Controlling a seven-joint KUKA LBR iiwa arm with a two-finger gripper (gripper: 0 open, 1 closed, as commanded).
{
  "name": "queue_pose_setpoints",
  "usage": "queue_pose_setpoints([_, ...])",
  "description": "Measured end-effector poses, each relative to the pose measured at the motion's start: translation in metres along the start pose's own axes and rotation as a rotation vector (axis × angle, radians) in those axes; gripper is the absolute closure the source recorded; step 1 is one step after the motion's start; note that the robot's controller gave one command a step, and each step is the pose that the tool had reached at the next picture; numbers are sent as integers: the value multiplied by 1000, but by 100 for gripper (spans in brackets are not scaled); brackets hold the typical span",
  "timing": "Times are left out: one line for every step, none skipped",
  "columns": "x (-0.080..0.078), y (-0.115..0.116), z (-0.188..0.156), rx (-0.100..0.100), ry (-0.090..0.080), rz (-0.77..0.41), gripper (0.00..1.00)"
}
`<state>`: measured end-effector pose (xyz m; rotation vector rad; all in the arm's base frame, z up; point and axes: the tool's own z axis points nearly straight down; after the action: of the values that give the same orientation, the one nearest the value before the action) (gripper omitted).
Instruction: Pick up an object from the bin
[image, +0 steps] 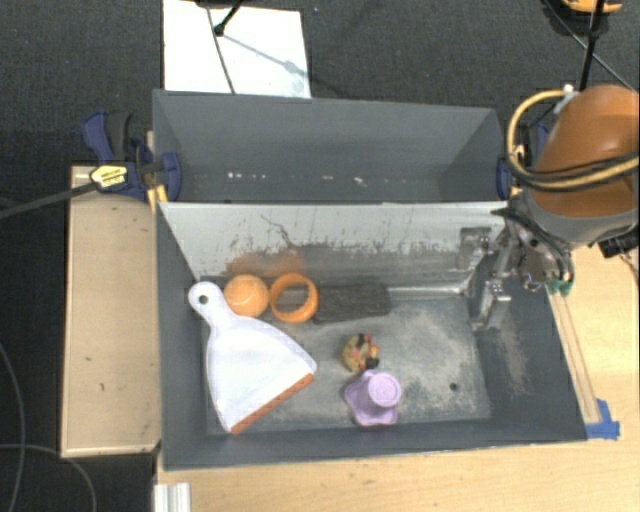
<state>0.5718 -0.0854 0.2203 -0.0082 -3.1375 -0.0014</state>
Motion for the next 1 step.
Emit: queue_pose_setpoints([-1,0,-5,1,-8,-2,0])
